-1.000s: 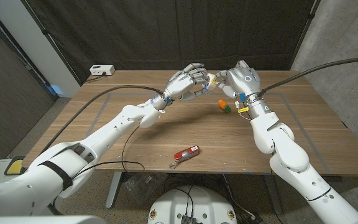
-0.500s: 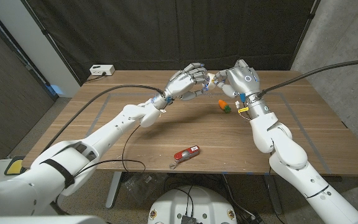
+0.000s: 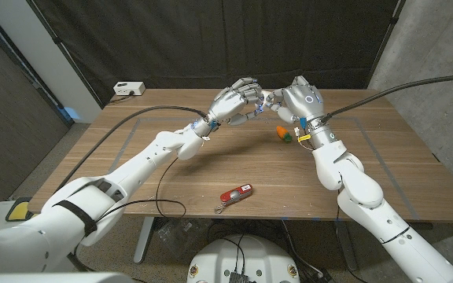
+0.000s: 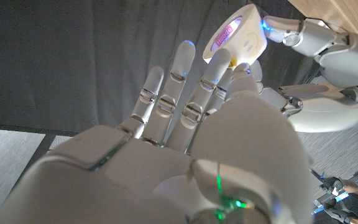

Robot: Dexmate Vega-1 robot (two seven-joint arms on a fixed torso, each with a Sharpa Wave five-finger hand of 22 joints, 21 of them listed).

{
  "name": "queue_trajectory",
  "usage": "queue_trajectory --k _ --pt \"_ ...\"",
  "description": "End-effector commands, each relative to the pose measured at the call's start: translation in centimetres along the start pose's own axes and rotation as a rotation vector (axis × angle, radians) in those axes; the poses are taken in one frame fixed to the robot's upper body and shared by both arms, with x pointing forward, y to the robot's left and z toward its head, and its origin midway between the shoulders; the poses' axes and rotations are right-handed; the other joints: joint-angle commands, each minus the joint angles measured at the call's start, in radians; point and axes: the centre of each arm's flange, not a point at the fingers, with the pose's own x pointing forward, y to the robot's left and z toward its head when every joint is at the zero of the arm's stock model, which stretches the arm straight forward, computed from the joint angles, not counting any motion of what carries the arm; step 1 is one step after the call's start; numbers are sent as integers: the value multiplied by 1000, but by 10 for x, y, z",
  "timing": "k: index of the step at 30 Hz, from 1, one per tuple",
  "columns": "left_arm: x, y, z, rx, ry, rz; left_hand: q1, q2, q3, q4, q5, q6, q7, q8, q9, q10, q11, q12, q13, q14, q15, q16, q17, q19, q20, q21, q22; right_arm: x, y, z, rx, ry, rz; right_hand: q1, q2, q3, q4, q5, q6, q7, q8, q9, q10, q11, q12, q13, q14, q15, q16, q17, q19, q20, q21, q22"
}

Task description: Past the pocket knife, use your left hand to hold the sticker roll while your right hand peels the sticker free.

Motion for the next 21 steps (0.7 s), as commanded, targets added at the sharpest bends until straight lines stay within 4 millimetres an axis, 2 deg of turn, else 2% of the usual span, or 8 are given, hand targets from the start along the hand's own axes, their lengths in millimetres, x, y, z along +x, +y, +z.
queue_trajectory --k 1,4,8,12,21 --pt "0 0 -1 -6 3 -1 8 13 -6 -1 3 68 -50 33 38 0 -5 3 1 -1 -174 -2 3 -8 1 7 -1 -2 7 1 -1 20 -135 -14 -23 -24 7 6 -42 6 -25 1 -36 2 -16 -1 1 -94 6 -4 8 -98 18 7" --pt "0 -1 -1 -8 3 0 7 14 -7 0 3 66 -48 33 39 -1 -5 4 1 -1 -173 -2 3 -7 2 8 -1 -5 6 1 -8 22 -167 -22 -29 -32 10 9 -72 7 -41 -1 -52 -2 -23 -2 -5 -94 3 -11 2 -93 23 8" --pt "1 0 0 -15 0 3 7 15 -8 1 2 65 -46 32 40 0 -5 4 2 -2 -173 -2 4 -8 3 10 -1 -6 7 1 -18 28 -189 -25 -36 -38 10 12 -91 7 -49 0 -69 -2 -28 2 -8 -94 2 -17 -4 -87 26 8" --pt "1 1 3 -23 -5 9 9 16 -9 2 2 63 -48 32 41 2 -5 5 3 -2 -173 -2 5 -8 3 11 -1 -7 8 2 -26 35 -238 -23 -35 -40 9 16 -76 6 -40 6 -60 -3 -24 3 -4 -94 4 -20 3 -90 33 9" --pt "2 7 3 -22 -1 29 11 16 -10 3 0 64 -50 33 43 1 -6 4 1 1 -174 -2 6 -9 2 14 -2 -6 11 3 -22 16 -211 -14 -31 -41 6 23 -40 8 -27 10 -28 -2 -10 6 13 -94 15 -20 10 -98 42 10"
